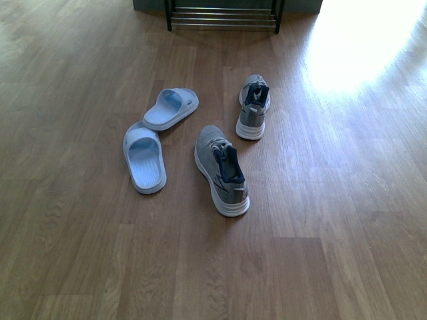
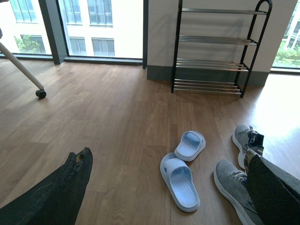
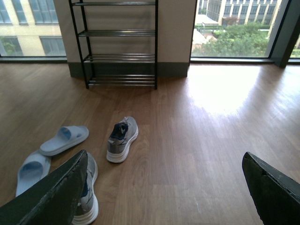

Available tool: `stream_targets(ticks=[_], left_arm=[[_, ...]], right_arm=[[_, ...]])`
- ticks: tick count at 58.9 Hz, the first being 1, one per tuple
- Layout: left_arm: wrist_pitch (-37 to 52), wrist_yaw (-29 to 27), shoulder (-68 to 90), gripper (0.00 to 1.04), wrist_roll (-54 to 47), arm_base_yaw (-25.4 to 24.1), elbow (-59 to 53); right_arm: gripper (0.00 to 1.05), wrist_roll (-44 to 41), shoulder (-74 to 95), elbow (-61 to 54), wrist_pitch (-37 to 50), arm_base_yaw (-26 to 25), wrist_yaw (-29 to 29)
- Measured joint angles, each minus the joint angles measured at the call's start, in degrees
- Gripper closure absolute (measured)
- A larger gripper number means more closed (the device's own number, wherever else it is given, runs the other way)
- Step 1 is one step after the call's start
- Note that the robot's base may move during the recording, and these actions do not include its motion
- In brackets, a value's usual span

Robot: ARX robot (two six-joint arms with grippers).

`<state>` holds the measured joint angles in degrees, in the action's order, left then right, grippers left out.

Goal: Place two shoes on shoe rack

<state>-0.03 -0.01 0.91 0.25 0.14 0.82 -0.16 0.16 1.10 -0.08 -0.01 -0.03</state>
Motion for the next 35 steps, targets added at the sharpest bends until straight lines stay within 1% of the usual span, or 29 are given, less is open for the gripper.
stream_targets(ticks=[35], left_arm=[[0.02,-0.02,0.0,0.09,0.0,0.0,0.0]], right_arm=[[0.09,0.0,0.0,0.0,0.0,0.0,0.07]])
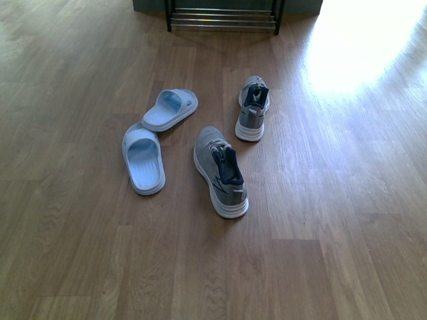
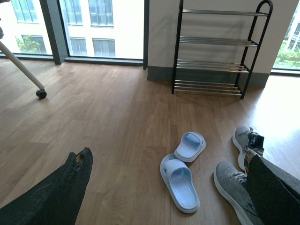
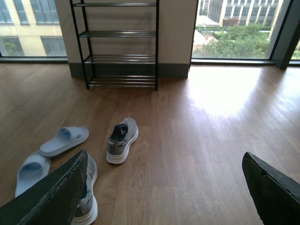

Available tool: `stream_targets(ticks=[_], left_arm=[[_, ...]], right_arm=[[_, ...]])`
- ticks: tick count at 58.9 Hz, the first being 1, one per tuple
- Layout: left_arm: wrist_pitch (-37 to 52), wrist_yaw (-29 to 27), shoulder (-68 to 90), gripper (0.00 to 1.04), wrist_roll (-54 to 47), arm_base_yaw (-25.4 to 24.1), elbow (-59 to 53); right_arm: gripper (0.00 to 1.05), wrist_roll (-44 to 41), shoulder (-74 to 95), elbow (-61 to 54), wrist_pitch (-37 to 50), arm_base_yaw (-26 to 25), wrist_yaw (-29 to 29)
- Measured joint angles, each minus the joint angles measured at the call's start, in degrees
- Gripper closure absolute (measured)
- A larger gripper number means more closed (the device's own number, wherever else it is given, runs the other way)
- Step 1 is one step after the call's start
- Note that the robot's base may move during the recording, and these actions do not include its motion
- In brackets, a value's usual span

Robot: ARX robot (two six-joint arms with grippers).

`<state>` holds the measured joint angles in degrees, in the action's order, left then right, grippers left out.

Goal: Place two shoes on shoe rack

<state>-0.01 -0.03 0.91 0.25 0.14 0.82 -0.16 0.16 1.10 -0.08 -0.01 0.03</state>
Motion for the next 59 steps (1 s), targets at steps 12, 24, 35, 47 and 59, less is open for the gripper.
stream_targets(ticks=[12,24,35,47,59], left_arm=[[0.0,0.04,0.0,0.09,0.0,0.0,0.0],[0.0,-0.13,0.0,0.09,0.0,0.0,0.0],[-0.02,0.13,0.0,0.09,-0.02,0.0,0.0],[-0.02,0.07,0.0,0.09,-0.02,0.0,0.0],[-14.75,-17.16,12.85,0.09,11.52,8.15,7.32]], right_arm=[[0.09,-0.02,0.0,0.0,0.0,0.0,-0.04],[0.09,0.0,0.0,0.0,0.0,0.0,0.13],[0.09,0.0,0.02,0.0,0.0,0.0,-0.24],[0.09,0.0,-0.02,0.0,0.0,0.0,-0.22],[0.09,0.0,0.09,0.0,0.0,0.0,-0.15]])
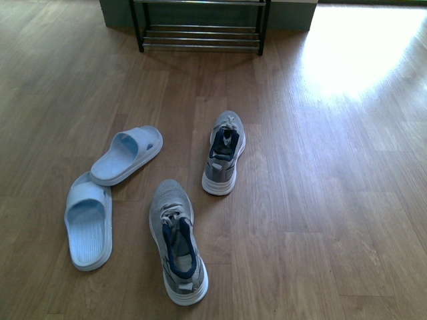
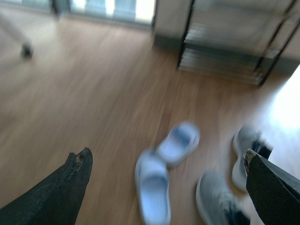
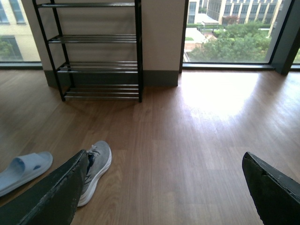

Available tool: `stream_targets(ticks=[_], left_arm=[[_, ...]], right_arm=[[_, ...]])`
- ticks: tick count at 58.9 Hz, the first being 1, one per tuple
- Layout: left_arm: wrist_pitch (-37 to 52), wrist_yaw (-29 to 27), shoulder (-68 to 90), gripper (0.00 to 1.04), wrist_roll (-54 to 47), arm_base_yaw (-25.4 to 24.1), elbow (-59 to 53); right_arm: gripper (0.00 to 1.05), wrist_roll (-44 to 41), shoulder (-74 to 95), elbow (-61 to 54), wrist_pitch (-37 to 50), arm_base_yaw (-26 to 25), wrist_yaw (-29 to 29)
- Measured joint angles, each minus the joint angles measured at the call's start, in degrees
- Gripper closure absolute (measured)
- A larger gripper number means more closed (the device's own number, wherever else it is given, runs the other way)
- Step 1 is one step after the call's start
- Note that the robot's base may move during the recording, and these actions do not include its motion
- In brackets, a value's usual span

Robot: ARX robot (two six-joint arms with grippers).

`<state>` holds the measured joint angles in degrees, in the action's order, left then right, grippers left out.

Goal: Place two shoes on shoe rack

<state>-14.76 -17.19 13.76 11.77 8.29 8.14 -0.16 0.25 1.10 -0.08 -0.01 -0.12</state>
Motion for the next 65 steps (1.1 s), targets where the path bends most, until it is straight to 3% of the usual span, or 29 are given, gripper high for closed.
stream_targets(ticks=[2,8,13,26,46,65], left_arm=[[0.46,-2.25,9.9,0.09,5.77,4.02,3.28],[12.35,2.54,39.65,0.09,14.08,9.4,10.69],[18.95,3.82,59.12,0.09,14.19,11.91,14.67],[24.46,6.16,87.62,0.09,10.75,13.97,21.49],[31.61,9.38,108.67,0.09,10.38,14.97,30.45],[41.31,13.16,118.2,0.09,12.92,15.19,30.8]], right_arm=[[0.09,0.0,-0.02,0.0,0.0,0.0,0.09],[0.09,0.0,-0.02,0.0,0.0,0.0,0.09],[0.09,0.0,-0.02,0.0,0.0,0.0,0.11],[0.09,0.0,-0.02,0.0,0.0,0.0,0.11],[0.09,0.0,-0.02,0.0,0.0,0.0,0.11],[0.09,0.0,-0.02,0.0,0.0,0.0,0.11]])
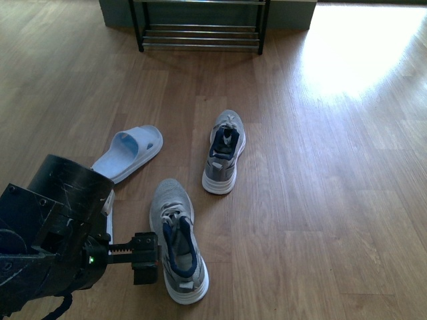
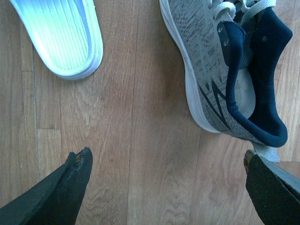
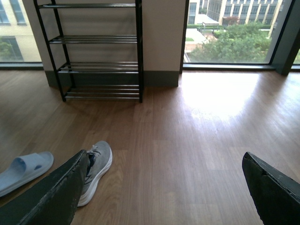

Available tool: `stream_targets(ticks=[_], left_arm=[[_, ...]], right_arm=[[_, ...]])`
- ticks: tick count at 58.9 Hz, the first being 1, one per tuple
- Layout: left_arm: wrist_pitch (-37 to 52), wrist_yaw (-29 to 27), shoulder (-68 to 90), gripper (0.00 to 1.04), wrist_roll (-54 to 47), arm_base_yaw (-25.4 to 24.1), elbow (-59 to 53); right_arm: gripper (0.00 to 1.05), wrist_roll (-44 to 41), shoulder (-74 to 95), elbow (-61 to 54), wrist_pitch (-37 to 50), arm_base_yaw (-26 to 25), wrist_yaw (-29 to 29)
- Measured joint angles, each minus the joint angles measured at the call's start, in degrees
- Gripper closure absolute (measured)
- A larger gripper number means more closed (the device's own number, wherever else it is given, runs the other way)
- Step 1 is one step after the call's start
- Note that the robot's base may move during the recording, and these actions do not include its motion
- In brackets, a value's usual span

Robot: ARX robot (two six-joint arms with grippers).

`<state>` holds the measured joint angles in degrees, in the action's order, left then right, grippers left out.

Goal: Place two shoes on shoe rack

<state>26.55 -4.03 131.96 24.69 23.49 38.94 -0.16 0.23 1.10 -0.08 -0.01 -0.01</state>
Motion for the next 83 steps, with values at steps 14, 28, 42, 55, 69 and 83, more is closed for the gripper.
stream_targets(ticks=[14,28,42,55,69,83], left_arm=[[5.86,-2.38,4.42,0.09,0.17,1.33,-1.25],[-5.16,-0.15,14.03,0.09,-0.31,-0.37,14.34],[-7.8,0.96,13.86,0.09,-0.07,-0.39,21.57],[-5.16,1.44,13.99,0.09,-3.54,0.42,21.46],[-5.57,2.36,17.22,0.09,-5.05,1.11,23.98],[-7.56,1.22,20.09,0.09,-4.5,1.81,27.58]], right_arm=[[0.09,0.0,0.0,0.0,0.0,0.0,0.0],[0.09,0.0,0.0,0.0,0.0,0.0,-0.02],[0.09,0.0,0.0,0.0,0.0,0.0,-0.09],[0.09,0.0,0.0,0.0,0.0,0.0,0.0],[0.09,0.0,0.0,0.0,0.0,0.0,0.0],[0.09,-0.02,0.0,0.0,0.0,0.0,-0.02]])
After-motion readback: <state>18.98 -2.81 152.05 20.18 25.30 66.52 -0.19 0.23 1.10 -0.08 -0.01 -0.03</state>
